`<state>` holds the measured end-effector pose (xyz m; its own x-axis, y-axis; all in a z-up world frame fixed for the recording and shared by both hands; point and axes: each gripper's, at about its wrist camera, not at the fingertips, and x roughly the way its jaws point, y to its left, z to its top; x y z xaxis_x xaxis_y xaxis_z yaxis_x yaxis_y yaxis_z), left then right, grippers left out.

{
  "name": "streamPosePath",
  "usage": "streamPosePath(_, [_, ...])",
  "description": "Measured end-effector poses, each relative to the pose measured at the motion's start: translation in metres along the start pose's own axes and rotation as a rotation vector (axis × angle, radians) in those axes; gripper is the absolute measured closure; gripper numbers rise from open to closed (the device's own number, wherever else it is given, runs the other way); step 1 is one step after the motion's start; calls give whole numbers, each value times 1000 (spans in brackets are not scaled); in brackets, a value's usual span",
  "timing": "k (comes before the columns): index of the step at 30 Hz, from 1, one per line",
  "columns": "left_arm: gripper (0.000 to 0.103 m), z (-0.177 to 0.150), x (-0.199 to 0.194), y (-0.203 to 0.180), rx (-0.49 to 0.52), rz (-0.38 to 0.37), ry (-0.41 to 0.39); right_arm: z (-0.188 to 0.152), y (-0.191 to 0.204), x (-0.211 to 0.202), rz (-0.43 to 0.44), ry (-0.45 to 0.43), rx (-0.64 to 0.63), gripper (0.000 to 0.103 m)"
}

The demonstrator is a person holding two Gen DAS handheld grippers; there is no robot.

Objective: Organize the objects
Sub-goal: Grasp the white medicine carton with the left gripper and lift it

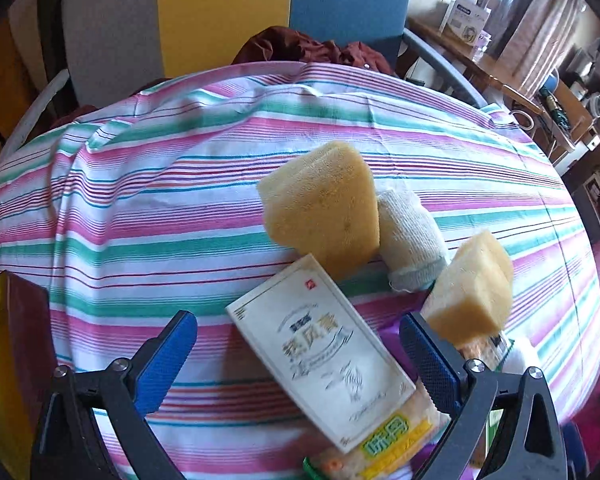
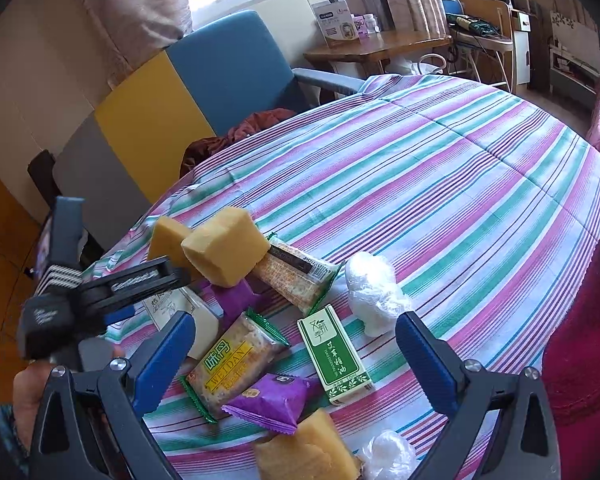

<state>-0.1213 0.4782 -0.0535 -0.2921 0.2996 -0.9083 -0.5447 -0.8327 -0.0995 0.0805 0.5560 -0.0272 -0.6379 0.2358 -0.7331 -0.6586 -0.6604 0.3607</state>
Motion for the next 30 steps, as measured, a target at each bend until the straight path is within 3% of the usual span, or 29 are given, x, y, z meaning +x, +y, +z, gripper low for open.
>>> streamPosePath(3, [21,1,14,1,-12,-3,43,0,-2,1,-2,4,7,1])
streamPosePath(6, [23,-3,13,8,-18,-29,41,2,-3,1,-7,4,9,1])
streamPosePath(10, [36,-13,4,20,-10,-49,22,3,-2,2,-11,4,9,1])
streamPosePath(14, [38,-26,-5,36,18,-59,4,3,-4,0,-23,-7,15,1])
streamPosePath(17, [50,-38,-15,43,41,-67,-5,4,-5,0,-29,-13,17,2])
streamPosePath(25, [50,-79,-49,54,116,-75,-60,3,-2,-1,-9,-20,14,9])
streamPosePath(30, [50,-101,-94,64,150,-113,-146,-1,7,5,47,27,-20,13])
